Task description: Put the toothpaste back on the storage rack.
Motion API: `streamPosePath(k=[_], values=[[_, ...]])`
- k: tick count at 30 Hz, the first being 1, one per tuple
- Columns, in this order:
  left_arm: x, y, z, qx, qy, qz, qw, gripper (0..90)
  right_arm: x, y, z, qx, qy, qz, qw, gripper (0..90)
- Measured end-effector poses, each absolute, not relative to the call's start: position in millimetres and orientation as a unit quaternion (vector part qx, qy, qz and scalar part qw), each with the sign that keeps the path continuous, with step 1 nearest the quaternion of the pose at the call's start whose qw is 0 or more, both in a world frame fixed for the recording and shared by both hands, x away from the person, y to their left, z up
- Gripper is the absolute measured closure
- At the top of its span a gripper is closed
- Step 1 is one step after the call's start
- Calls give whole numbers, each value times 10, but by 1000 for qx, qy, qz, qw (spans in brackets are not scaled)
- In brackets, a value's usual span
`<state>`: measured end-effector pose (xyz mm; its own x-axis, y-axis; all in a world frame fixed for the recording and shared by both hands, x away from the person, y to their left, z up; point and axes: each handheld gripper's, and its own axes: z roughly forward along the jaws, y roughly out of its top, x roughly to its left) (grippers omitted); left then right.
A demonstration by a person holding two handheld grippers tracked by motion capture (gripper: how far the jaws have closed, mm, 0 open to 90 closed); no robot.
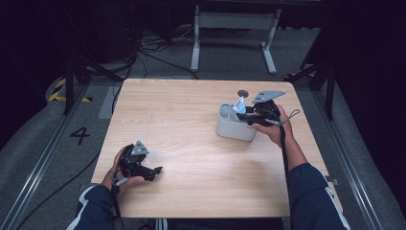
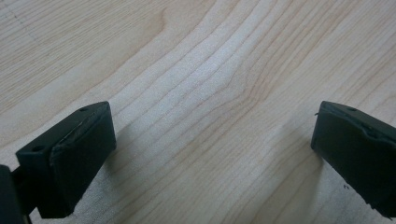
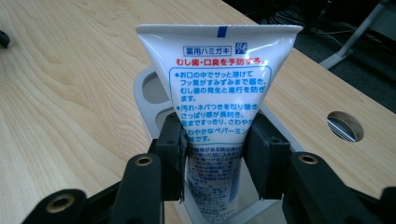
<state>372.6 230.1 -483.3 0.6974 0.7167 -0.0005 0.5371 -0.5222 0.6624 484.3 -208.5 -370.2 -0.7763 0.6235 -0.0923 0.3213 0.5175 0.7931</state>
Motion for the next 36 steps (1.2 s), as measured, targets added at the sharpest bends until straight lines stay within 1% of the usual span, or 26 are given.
streamPosePath(k=[13,15,19,36], values=[[3722,2294,-4832,860,368,133,326,3,4819,-2109,-3653,280,845,416,187,619],[3722,2293,-4835,860,368,133,328,3,4814,-2118,-3650,281,844,418,187,602],[3722,2295,-4831,861,368,132,326,3,4806,-2132,-3651,282,843,416,190,598],[3722,2294,-4833,860,368,133,327,3,4720,-2172,-3627,283,844,409,198,488]])
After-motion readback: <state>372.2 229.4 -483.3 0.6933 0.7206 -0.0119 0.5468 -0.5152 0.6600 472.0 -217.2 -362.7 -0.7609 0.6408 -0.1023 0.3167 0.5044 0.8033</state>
